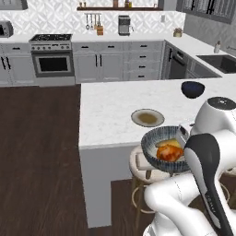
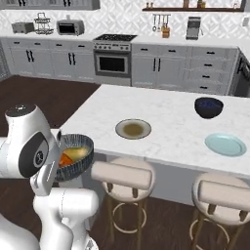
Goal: Pick the chicken drumstick and cucumber from their plates and place them in the bowl. Then put the bowl in the fridge.
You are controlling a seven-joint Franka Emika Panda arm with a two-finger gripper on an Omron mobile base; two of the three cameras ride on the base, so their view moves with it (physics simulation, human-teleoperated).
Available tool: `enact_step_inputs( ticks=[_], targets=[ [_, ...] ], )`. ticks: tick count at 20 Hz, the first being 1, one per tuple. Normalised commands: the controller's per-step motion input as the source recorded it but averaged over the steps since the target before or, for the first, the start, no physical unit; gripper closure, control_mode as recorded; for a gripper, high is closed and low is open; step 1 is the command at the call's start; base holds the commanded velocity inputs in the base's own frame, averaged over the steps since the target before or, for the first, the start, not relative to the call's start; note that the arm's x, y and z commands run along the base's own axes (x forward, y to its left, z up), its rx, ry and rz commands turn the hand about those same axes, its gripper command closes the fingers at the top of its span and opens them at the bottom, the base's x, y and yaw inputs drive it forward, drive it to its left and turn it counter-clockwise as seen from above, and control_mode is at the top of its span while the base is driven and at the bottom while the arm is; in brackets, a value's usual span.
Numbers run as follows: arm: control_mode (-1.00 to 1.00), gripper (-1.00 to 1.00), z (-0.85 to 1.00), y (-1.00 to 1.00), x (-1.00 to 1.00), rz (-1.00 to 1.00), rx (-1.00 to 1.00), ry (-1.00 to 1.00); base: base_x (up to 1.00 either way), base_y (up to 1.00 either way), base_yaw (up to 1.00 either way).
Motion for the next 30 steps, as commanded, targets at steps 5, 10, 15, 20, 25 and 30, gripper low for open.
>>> enact_step_inputs(
  ticks=[5,10,15,20,25,30],
  targets=[
    [1.00,1.00,0.00,0.00,0.00,0.00,0.00,0.00,0.24,1.00,0.21],
    [1.00,1.00,0.00,0.00,0.00,0.00,0.00,0.00,0.54,1.00,0.05],
    [1.00,1.00,0.00,0.00,0.00,0.00,0.00,0.00,0.96,1.00,0.00],
    [1.00,1.00,0.00,0.00,0.00,0.00,0.00,0.00,1.00,1.00,-0.12],
    [1.00,1.00,0.00,0.00,0.00,0.00,0.00,0.00,1.00,1.00,-0.20],
    [1.00,1.00,0.00,0.00,0.00,0.00,0.00,0.00,1.00,1.00,-0.20]
  ],
)
